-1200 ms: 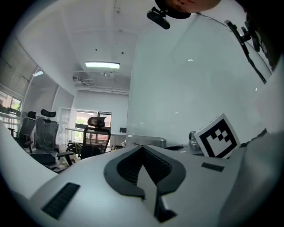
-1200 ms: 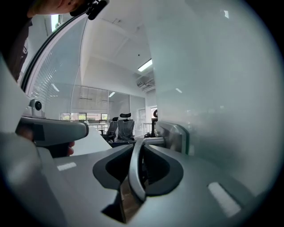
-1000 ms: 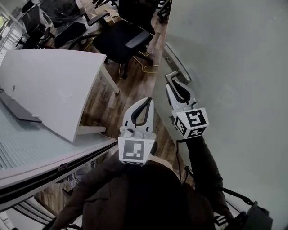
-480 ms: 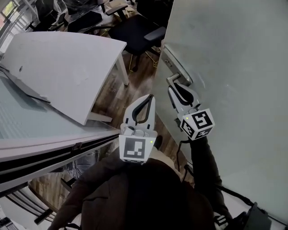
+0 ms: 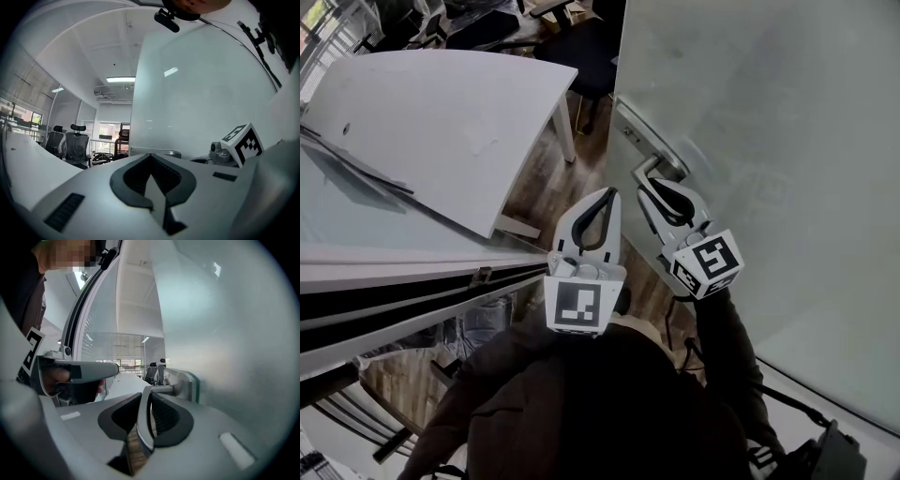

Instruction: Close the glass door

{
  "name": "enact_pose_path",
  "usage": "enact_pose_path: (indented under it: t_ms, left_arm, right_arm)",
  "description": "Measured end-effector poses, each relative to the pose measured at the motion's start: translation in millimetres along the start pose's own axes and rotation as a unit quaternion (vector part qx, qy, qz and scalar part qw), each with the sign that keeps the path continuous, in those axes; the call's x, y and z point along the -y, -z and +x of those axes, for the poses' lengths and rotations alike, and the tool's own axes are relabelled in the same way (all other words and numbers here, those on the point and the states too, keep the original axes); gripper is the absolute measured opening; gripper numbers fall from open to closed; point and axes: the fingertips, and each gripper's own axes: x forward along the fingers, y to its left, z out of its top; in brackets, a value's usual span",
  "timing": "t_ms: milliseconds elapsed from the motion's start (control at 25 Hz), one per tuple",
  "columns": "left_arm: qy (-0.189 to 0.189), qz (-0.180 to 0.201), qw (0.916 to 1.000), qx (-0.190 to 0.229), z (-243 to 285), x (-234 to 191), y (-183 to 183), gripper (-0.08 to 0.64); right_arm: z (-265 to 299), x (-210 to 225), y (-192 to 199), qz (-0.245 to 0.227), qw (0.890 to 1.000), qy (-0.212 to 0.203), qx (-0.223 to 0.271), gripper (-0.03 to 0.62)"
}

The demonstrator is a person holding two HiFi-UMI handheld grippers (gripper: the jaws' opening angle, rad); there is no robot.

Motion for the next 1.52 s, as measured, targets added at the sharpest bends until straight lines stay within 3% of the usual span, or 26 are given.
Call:
enact_pose_path:
  t_ms: [200, 560, 720, 840, 1040, 1520]
  left_arm:
    - [-0.014, 0.002, 0.9999, -0.004, -25.2, 0.5, 2.0, -0.003]
    - [-0.075, 0.016, 0.9971, -0.006, -92.4, 3.9, 1.0, -0.003]
    - [-0.097, 0.035, 0.9947, 0.009, -138.9, 16.4, -2.7, -0.003]
    - [-0.112, 0.028, 0.9931, 0.019, -165.3, 26.6, -10.6, -0.003]
    - [-0.112, 0.031, 0.9927, 0.033, -188.1, 36.5, -26.6, -0.003]
    - [-0.108, 0.017, 0.9936, 0.028, -260.7, 10.5, -14.3, -0.003]
  right_arm:
    - [-5.2, -33.8, -2.1, -0.006, 1.0, -0.026, 0.001, 0.067]
    - [-11.3, -93.7, 7.2, -0.011, 0.997, -0.072, -0.005, 0.069]
    - [-24.6, -129.0, 15.4, -0.018, 0.996, -0.089, 0.001, 0.069]
    - [-40.4, -149.6, 11.6, -0.028, 0.995, -0.099, 0.006, 0.069]
    - [-53.4, -177.4, 9.3, -0.031, 0.992, -0.122, -0.002, 0.069]
    - [-70.0, -226.8, 16.8, -0.033, 0.991, -0.133, -0.005, 0.067]
